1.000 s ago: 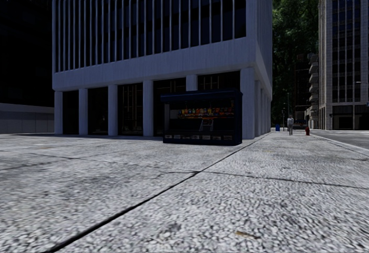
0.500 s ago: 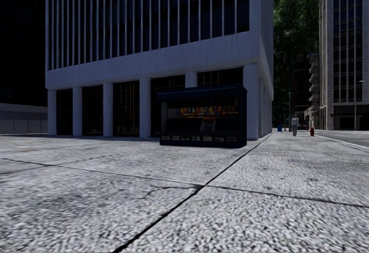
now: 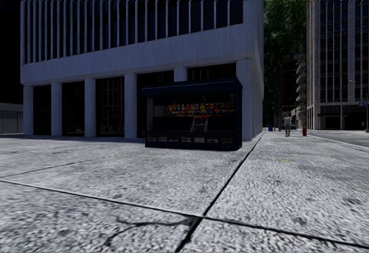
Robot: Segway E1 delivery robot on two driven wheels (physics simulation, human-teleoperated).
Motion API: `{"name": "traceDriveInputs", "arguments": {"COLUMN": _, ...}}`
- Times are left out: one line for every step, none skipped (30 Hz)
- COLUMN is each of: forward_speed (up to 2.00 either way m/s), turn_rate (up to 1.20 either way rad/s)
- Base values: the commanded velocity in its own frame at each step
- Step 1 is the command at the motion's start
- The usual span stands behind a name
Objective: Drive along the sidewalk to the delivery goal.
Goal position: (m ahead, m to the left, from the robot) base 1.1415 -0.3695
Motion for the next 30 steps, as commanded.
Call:
{"name": "traceDriveInputs", "arguments": {"forward_speed": 1.81, "turn_rate": -0.43}}
{"name": "traceDriveInputs", "arguments": {"forward_speed": 1.71, "turn_rate": -0.46}}
{"name": "traceDriveInputs", "arguments": {"forward_speed": 1.71, "turn_rate": -0.46}}
{"name": "traceDriveInputs", "arguments": {"forward_speed": 1.62, "turn_rate": -0.49}}
{"name": "traceDriveInputs", "arguments": {"forward_speed": 1.54, "turn_rate": -0.51}}
{"name": "traceDriveInputs", "arguments": {"forward_speed": 1.49, "turn_rate": -0.51}}
{"name": "traceDriveInputs", "arguments": {"forward_speed": 1.49, "turn_rate": -0.51}}
{"name": "traceDriveInputs", "arguments": {"forward_speed": 1.43, "turn_rate": -0.51}}
{"name": "traceDriveInputs", "arguments": {"forward_speed": 1.41, "turn_rate": -0.51}}
{"name": "traceDriveInputs", "arguments": {"forward_speed": 1.4, "turn_rate": -0.51}}
{"name": "traceDriveInputs", "arguments": {"forward_speed": 1.4, "turn_rate": -0.51}}
{"name": "traceDriveInputs", "arguments": {"forward_speed": 1.4, "turn_rate": -0.51}}
{"name": "traceDriveInputs", "arguments": {"forward_speed": 1.4, "turn_rate": -0.51}}
{"name": "traceDriveInputs", "arguments": {"forward_speed": 1.39, "turn_rate": -0.48}}
{"name": "traceDriveInputs", "arguments": {"forward_speed": 1.39, "turn_rate": -0.48}}
{"name": "traceDriveInputs", "arguments": {"forward_speed": 1.38, "turn_rate": 0.0}}
{"name": "traceDriveInputs", "arguments": {"forward_speed": 1.28, "turn_rate": 0.0}}
{"name": "traceDriveInputs", "arguments": {"forward_speed": 1.0, "turn_rate": 0.0}}
{"name": "traceDriveInputs", "arguments": {"forward_speed": 1.0, "turn_rate": 0.0}}
{"name": "traceDriveInputs", "arguments": {"forward_speed": 0.12, "turn_rate": 0.0}}
{"name": "traceDriveInputs", "arguments": {"forward_speed": 0.0, "turn_rate": 0.0}}
{"name": "traceDriveInputs", "arguments": {"forward_speed": 0.0, "turn_rate": 0.0}}
{"name": "traceDriveInputs", "arguments": {"forward_speed": 0.0, "turn_rate": 0.0}}
{"name": "traceDriveInputs", "arguments": {"forward_speed": 0.0, "turn_rate": 0.0}}
{"name": "traceDriveInputs", "arguments": {"forward_speed": 0.0, "turn_rate": 0.0}}
{"name": "traceDriveInputs", "arguments": {"forward_speed": 0.0, "turn_rate": 0.0}}
{"name": "traceDriveInputs", "arguments": {"forward_speed": 0.0, "turn_rate": 0.0}}
{"name": "traceDriveInputs", "arguments": {"forward_speed": 0.0, "turn_rate": 0.0}}
{"name": "traceDriveInputs", "arguments": {"forward_speed": 0.0, "turn_rate": 0.0}}
{"name": "traceDriveInputs", "arguments": {"forward_speed": 0.0, "turn_rate": 0.0}}
